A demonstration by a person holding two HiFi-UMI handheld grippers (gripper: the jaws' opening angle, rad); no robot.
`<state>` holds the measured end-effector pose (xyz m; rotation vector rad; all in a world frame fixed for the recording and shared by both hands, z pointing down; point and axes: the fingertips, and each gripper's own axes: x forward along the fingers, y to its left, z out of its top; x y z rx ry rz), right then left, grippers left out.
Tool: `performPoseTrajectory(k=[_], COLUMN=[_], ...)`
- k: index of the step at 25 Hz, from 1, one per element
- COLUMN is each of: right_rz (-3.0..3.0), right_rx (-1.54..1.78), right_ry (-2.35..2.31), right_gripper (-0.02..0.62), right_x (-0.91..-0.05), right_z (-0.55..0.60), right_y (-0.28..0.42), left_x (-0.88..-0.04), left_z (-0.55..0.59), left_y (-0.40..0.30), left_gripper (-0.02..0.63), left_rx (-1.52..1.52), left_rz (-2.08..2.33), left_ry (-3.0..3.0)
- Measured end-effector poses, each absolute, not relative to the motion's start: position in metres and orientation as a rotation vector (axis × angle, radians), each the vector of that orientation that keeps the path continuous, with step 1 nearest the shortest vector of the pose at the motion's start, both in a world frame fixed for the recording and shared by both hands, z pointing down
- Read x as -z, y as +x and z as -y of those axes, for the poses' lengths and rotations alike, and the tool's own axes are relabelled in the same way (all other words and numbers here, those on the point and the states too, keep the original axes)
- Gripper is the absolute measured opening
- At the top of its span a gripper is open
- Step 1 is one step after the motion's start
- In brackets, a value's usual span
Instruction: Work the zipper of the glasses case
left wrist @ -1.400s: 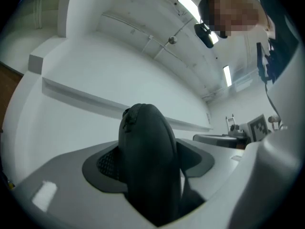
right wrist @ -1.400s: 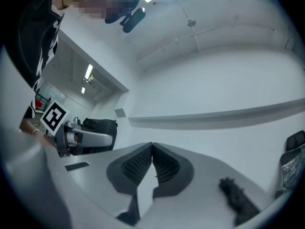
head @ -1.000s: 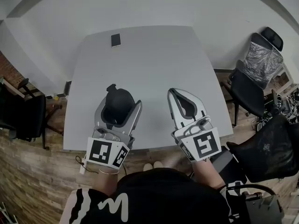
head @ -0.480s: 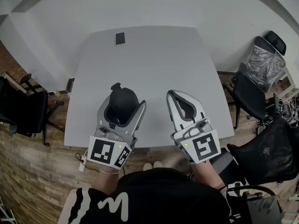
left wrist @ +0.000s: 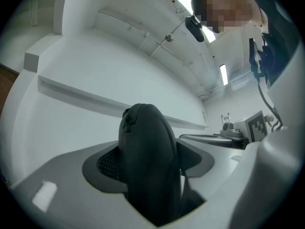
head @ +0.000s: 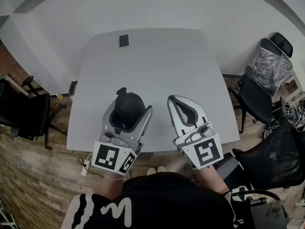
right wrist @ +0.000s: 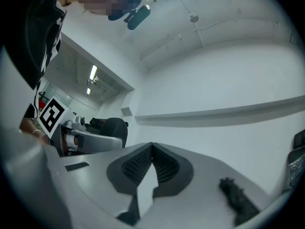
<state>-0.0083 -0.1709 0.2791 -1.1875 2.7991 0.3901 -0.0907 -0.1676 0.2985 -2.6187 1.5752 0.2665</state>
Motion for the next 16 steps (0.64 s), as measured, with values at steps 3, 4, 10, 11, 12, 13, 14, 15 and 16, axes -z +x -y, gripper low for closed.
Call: performPoseTrajectory(k=[3,4,10,11,12,13,14,15,16], right_rz=[-2.792,-2.792,-2.811,-2.809,-2.805,-2.8,-2.797,-2.795,-2.793], right_rx=[-0.384,-0.382,-0.422,-0.42,-0.413,-0.405,-0.403,-0.404,-0.404], right_ry=[-1.188,-1.191,-1.175,-1.174,-1.174,-1.174,-1.172,-1.17,-1.168], right_gripper=[0.005,0.005,0.005,0.005,0.005,0.005,0.005,0.005,0.005], right_x=[-0.276,-0.277,-0.286,-0.284,-0.282,-0.28,-0.278,-0.277,-0.275], right_z=[0.171,0.173,0.175,0.174,0.173,0.172,0.17,0.168,0.166], right_y=[-0.008,-0.008,-0.009,-0.01,-0.01,-0.01,-0.011,-0.011,-0.011], left_x=[-0.298,-0.298,-0.299,-0.298,-0.298,-0.297,-0.296,-0.295,-0.294], left_z=[0.167,0.168,0.171,0.17,0.169,0.167,0.166,0.164,0.162], left_y=[-0.09,-0.09,-0.091,-0.09,-0.09,-0.089,-0.089,-0.089,-0.089], left_gripper=[0.325,0.325,0.325,0.325,0.325,0.325,0.325,0.325,0.325], left_rx=[-0.275,-0.278,-0.292,-0.295,-0.297,-0.3,-0.304,-0.307,-0.31], left_rz=[-1.574,-1.574,-1.576,-1.575,-1.573,-1.573,-1.572,-1.572,-1.572], left_ry=[-2.622,-2.623,-2.645,-2.647,-2.649,-2.649,-2.649,-2.649,-2.648])
